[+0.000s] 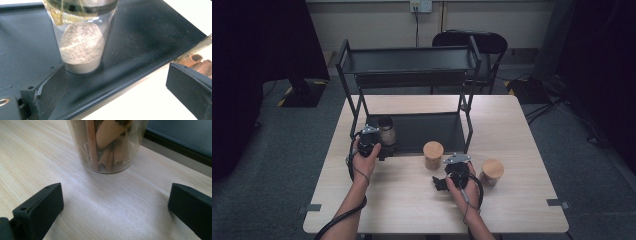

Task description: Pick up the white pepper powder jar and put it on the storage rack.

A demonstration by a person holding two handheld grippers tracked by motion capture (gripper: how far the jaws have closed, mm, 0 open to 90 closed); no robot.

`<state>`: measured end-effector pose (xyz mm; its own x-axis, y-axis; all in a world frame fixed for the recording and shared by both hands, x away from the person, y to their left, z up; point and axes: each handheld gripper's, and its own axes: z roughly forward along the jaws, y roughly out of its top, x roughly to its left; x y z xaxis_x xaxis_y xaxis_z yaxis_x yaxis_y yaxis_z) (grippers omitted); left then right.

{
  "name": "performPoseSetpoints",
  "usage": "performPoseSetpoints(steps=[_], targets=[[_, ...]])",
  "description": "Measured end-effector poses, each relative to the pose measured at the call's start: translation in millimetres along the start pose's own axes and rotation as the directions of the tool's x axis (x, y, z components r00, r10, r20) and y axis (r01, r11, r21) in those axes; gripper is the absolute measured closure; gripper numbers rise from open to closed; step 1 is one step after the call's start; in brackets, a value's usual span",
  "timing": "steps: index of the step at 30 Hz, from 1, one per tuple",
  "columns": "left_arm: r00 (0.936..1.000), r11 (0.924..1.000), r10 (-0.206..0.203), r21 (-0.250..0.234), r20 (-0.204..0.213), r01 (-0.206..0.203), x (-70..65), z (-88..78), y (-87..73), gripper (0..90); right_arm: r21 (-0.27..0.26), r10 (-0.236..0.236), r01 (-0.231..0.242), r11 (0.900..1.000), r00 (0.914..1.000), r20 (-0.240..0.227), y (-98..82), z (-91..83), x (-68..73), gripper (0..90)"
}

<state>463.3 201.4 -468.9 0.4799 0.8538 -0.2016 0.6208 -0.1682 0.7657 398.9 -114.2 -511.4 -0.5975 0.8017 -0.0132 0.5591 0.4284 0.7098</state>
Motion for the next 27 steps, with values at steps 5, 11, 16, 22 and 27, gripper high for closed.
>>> performPoseSetpoints(steps=[5,11,16,22,27], targets=[[0.9999,1.0,0.007,0.004,0.012,-0.007,-1.2,-1.5,-5.3,3.5,0.0,0.0,0.0,1.0,1.0,0.0,0.0,0.0,0.0,0.0],[0.9999,1.0,0.009,0.003,0.014,-0.009,-0.7,-4.1,-10.5,3.5,0.0,0.0,0.0,1.0,1.0,0.0,0.0,0.0,0.0,0.0],[0.9998,1.0,0.002,0.005,0.018,-0.002,1.4,-6.1,-15.1,3.5,0.0,0.0,0.0,1.0,1.0,0.0,0.0,0.0,0.0,0.0],[0.9997,1.0,0.005,0.006,0.024,-0.006,2.2,-7.8,-21.4,3.5,0.0,0.0,0.0,1.0,1.0,0.0,0.0,0.0,0.0,0.0],[0.9995,0.9999,0.011,0.013,0.03,-0.011,2.3,-8.4,-26.2,3.5,0.0,0.0,0.0,1.0,1.0,0.0,0.0,0.0,0.0,0.0]])
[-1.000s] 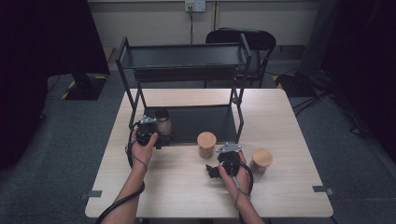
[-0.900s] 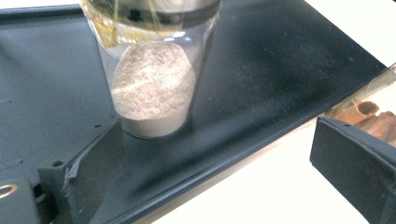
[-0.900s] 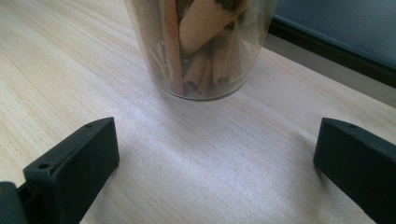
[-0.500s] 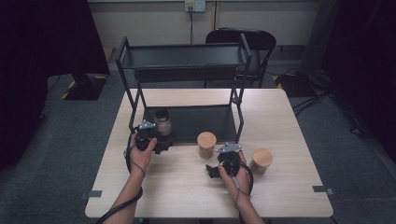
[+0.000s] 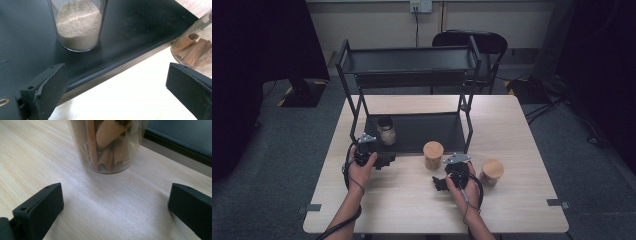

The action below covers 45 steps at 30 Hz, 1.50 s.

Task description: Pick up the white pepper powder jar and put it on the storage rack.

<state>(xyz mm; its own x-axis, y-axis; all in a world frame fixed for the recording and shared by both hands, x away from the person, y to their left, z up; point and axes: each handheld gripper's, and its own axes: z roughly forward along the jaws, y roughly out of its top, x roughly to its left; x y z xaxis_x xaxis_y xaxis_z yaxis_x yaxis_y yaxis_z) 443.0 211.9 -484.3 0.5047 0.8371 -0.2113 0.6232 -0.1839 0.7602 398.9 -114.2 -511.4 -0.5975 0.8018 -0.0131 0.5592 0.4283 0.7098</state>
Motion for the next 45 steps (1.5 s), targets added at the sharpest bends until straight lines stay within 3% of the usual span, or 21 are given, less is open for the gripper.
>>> performPoseSetpoints(steps=[45], targets=[[0.9997,0.9998,0.013,0.014,-0.019,-0.013,6.4,-16.1,-28.5,3.5,0.0,0.0,0.0,1.0,1.0,0.0,0.0,0.0,0.0,0.0]])
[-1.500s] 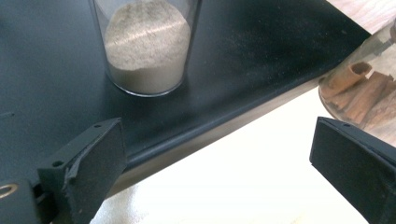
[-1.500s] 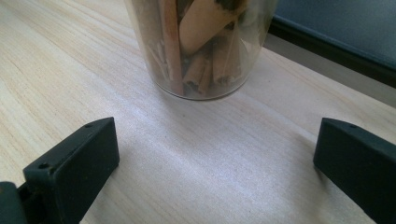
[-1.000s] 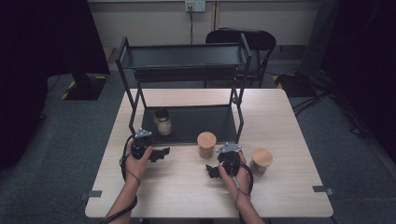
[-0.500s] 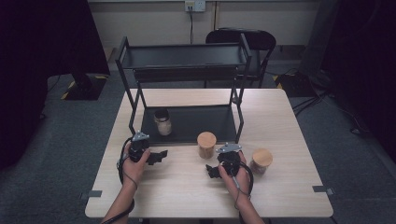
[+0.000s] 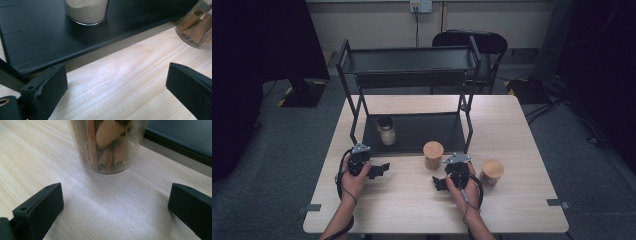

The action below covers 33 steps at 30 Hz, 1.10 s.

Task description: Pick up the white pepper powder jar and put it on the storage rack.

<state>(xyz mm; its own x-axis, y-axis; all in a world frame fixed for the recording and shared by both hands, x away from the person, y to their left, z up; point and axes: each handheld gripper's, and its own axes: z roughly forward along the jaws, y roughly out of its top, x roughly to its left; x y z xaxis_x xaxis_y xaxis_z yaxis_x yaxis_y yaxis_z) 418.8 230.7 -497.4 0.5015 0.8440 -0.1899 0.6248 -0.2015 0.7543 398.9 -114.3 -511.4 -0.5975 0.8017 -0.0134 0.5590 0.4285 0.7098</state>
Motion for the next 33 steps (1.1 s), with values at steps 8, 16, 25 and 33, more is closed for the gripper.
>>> performPoseSetpoints(steps=[8,16,25,33], targets=[[1.0,1.0,0.001,-0.002,-0.004,-0.001,0.3,-2.4,-3.4,3.5,0.0,0.0,0.0,1.0,1.0,0.0,0.0,0.0,0.0,0.0],[0.9999,1.0,0.003,0.0,-0.011,-0.003,1.8,-5.1,-6.6,3.5,0.0,0.0,0.0,1.0,1.0,0.0,0.0,0.0,0.0,0.0],[0.9999,1.0,-0.003,0.003,-0.016,0.003,3.7,-6.8,-10.2,3.5,0.0,0.0,0.0,1.0,1.0,0.0,0.0,0.0,0.0,0.0],[0.9999,1.0,0.001,0.005,-0.014,-0.001,4.0,-8.7,-12.7,3.5,0.0,0.0,0.0,1.0,1.0,0.0,0.0,0.0,0.0,0.0]])
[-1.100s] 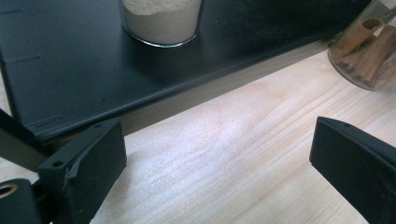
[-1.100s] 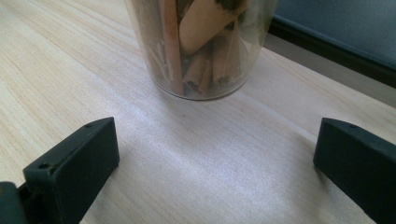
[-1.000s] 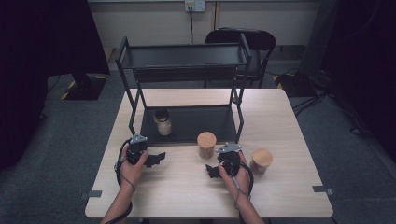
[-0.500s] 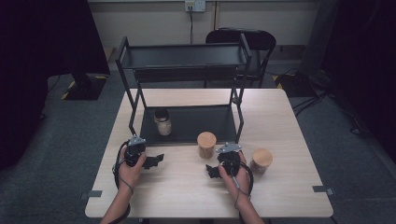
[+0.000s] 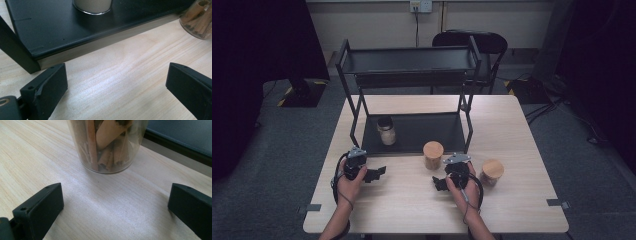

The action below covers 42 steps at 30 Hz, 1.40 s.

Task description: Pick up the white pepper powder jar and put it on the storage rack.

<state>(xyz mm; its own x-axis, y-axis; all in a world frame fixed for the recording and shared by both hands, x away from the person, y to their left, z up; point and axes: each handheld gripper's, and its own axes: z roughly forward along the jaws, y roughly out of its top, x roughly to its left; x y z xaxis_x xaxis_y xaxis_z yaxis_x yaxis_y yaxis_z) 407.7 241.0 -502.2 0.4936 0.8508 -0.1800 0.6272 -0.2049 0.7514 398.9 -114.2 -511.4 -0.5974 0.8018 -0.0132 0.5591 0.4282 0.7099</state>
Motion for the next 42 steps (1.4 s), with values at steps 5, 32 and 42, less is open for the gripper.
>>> performPoseSetpoints(steps=[5,32,42], targets=[[1.0,1.0,0.0,0.0,-0.002,0.0,1.1,-2.1,-1.4,3.5,0.0,0.0,0.0,1.0,1.0,0.0,0.0,0.0,0.0,0.0],[1.0,1.0,-0.001,-0.001,-0.005,0.001,5.0,-12.7,-8.7,3.5,0.0,0.0,0.0,1.0,1.0,0.0,0.0,0.0,0.0,0.0],[1.0,1.0,-0.002,-0.004,-0.008,0.002,6.9,-17.1,-10.5,3.5,0.0,0.0,0.0,1.0,1.0,0.0,0.0,0.0,0.0,0.0]])
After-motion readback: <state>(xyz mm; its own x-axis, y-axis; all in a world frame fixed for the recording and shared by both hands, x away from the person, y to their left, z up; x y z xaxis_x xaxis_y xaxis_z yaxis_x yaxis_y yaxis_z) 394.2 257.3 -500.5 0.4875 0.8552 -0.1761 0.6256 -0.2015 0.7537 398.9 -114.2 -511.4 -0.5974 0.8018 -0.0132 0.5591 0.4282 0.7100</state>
